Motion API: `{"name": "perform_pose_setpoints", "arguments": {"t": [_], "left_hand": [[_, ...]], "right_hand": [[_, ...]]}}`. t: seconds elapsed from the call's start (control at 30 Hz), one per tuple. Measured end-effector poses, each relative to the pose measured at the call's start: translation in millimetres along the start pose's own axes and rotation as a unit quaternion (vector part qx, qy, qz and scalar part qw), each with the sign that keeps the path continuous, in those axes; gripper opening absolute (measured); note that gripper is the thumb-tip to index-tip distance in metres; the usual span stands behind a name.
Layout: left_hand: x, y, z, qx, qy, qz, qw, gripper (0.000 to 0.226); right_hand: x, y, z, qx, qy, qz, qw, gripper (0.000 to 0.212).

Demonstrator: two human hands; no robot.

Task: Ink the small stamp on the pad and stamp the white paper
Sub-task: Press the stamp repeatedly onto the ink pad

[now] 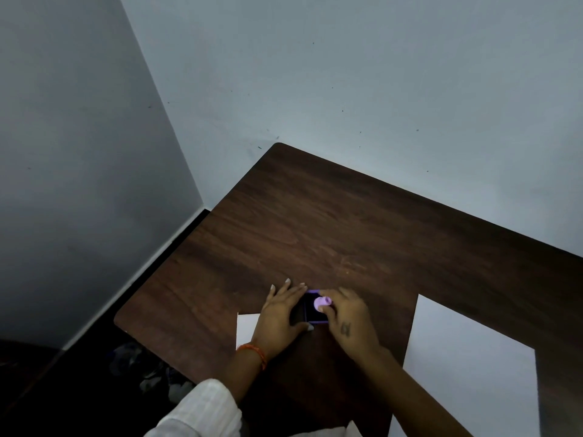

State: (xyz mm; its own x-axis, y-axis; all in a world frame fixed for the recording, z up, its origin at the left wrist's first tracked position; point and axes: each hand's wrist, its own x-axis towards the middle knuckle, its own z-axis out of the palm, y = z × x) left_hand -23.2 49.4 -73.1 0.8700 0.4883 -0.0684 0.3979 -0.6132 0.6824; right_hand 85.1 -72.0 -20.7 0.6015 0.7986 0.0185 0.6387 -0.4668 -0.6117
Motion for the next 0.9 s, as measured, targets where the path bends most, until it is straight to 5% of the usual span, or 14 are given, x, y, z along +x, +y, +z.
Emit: {"name": "perform_pose_setpoints", "arguments": {"t": [0.23, 0.4, 0.57, 0.8, 0.9], "left_hand": [[0, -2, 0, 0.003, -0.024, 0.017, 1.000, 0.083], [0, 4, 1, -0.001, -0.001, 0.000, 1.000, 0.074], [0, 6, 1, 0.021, -0.008, -0.006, 1.000, 0.072], [0, 7, 0, 0.025, -0.008, -0.008, 1.000, 0.074], [-1, 9, 1, 0.031, -0.002, -0.009, 0.999, 0.076]], "right_hand": [[8, 6, 14, -0.142, -0.125, -0.083, 0.979, 0.039], [4, 1, 23, -0.131, -0.076, -0.049, 0.987, 0.041], [6, 8, 14, -0.148, -0.089, -0.134, 0.976, 0.032], [13, 8, -2, 0.008, -0.044, -0.027, 0.999, 0.016], [6, 16, -4, -0.048, -0.029, -0.061, 0.997, 0.015]]}}
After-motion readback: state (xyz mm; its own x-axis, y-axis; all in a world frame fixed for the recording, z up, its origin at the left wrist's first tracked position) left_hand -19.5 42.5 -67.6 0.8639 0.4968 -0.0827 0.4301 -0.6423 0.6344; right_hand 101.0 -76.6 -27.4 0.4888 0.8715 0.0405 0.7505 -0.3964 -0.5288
